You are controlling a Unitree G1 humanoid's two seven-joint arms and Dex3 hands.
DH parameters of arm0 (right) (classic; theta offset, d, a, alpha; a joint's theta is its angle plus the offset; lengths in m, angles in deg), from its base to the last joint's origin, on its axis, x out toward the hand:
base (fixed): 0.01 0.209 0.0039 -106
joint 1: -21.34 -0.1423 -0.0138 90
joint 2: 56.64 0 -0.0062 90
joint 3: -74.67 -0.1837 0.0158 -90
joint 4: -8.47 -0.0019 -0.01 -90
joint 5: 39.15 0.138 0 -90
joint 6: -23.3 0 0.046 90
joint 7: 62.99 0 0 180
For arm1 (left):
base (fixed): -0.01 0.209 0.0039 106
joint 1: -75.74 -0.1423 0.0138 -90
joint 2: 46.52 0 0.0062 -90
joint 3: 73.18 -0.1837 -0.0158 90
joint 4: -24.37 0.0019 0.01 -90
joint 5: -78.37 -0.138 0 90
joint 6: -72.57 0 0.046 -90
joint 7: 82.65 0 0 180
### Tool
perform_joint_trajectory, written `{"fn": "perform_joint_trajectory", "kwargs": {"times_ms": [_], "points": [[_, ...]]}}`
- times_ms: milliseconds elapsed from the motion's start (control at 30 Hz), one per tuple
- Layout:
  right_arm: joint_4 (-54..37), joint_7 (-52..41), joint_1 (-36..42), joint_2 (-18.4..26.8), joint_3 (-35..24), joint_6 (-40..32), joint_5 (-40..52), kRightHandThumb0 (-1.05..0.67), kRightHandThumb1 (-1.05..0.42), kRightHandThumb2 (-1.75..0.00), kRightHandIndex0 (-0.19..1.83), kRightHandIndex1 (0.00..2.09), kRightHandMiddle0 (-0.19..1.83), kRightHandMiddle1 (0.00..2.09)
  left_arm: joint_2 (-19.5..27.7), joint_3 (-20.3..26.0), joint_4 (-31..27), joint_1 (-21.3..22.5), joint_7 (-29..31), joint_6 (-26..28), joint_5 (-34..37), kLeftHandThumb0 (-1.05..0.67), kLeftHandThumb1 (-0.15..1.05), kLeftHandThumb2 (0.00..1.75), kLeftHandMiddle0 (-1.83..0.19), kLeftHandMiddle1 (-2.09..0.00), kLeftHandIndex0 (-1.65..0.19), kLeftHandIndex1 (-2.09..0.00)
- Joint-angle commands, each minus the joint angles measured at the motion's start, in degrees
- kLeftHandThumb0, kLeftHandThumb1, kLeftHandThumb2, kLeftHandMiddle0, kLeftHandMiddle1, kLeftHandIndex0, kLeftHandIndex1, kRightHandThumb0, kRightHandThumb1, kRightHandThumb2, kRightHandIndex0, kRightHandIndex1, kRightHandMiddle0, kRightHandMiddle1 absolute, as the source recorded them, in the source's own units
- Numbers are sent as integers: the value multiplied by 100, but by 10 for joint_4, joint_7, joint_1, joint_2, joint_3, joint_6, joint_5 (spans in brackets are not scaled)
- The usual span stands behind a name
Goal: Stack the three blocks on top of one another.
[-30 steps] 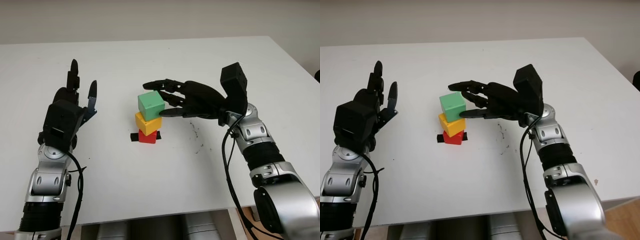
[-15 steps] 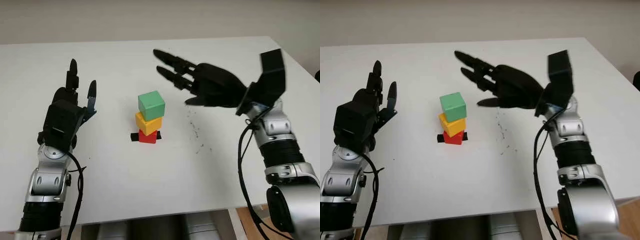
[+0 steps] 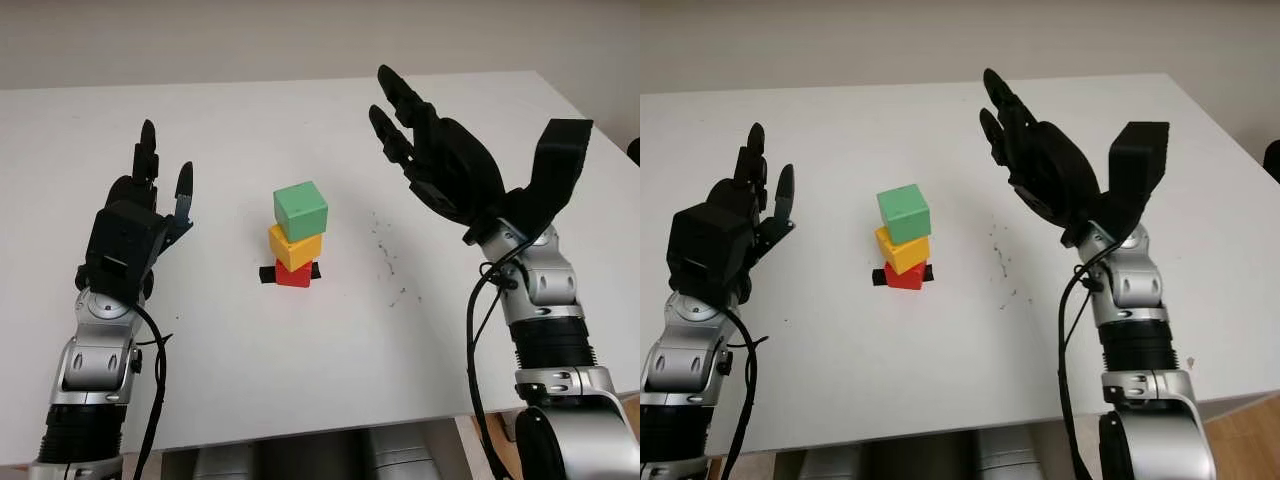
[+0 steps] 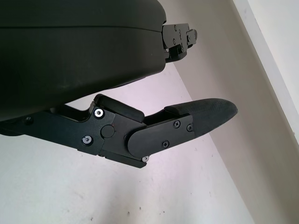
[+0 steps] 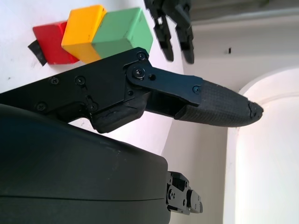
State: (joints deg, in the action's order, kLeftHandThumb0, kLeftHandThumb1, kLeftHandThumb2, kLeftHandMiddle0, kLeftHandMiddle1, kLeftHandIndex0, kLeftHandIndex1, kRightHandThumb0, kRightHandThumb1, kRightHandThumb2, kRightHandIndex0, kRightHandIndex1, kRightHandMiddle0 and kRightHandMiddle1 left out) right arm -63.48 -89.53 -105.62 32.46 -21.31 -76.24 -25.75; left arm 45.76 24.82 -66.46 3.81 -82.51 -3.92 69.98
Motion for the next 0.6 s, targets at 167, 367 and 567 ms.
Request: {"fn": "perform_joint_trajectory", "kwargs": {"times_ms": [167,367,567], "points": [[27,70,20,-28,11,-6,-33,-80,-105,-76,-19,0,-19,0,-1,4,2,2,0,-13,11,-79,105,72,16,-5,16,-5],[58,93,35,-48,13,18,-43,-78,-105,-79,-19,0,-19,0,-1,-1,5,2,-2,-18,6,-75,105,73,14,-5,14,-6],[65,97,56,-61,16,38,-44,-76,-105,-80,-19,0,-19,0,-6,0,7,2,-3,-21,12,-76,105,72,14,-5,14,-6]]}}
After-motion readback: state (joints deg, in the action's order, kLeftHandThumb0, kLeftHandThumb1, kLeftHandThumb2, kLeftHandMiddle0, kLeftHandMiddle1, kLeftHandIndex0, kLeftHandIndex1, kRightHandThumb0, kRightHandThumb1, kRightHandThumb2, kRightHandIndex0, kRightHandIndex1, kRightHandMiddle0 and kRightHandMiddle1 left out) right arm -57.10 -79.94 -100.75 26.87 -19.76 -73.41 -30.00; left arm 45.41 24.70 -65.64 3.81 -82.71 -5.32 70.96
